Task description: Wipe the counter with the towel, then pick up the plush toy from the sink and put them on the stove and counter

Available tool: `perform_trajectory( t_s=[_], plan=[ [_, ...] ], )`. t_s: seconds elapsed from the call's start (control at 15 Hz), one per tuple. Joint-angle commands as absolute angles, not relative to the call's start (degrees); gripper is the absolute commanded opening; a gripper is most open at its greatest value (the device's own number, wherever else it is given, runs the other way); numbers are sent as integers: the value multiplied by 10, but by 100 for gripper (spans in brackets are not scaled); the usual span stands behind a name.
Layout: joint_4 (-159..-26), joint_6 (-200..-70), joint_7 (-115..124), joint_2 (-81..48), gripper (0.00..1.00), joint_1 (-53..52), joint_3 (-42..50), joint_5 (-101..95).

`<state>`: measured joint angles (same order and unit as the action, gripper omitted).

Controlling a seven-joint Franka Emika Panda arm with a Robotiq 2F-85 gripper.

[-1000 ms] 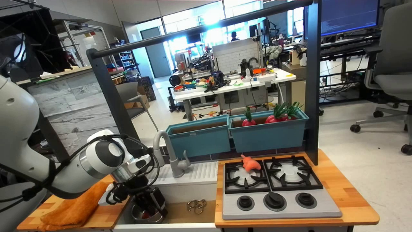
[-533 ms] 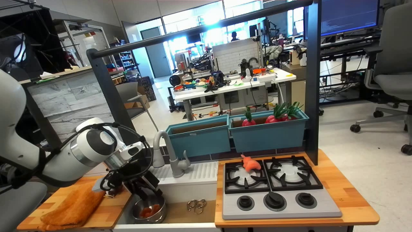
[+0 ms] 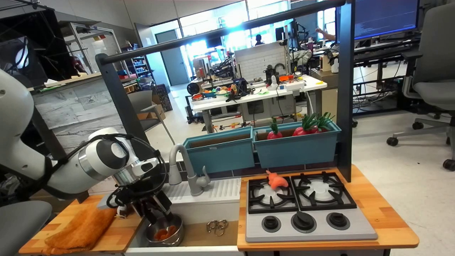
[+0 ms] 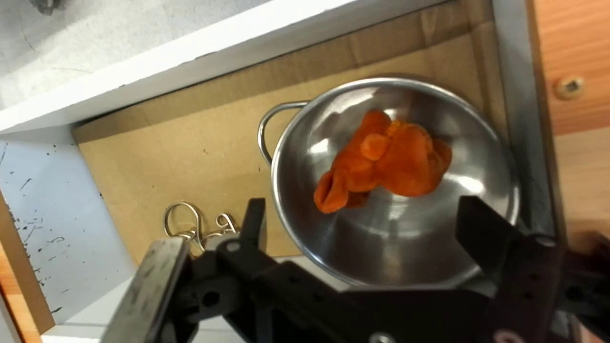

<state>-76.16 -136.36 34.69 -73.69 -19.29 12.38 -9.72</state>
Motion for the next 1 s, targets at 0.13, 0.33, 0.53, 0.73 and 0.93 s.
perform_trajectory(
  t_s=[0.13,0.33,0.53,0.73,0.93],
  plan=[
    [-699,-1311,320,-769,97,-162,92,-75],
    [-685,-1293,314,-782,99,-153,86,-69],
    [-699,-1301,314,-776,100,-150,89,-66],
    [-710,-1307,315,-768,100,-150,91,-64],
    [-697,-1296,322,-780,100,-152,96,-62]
  ],
)
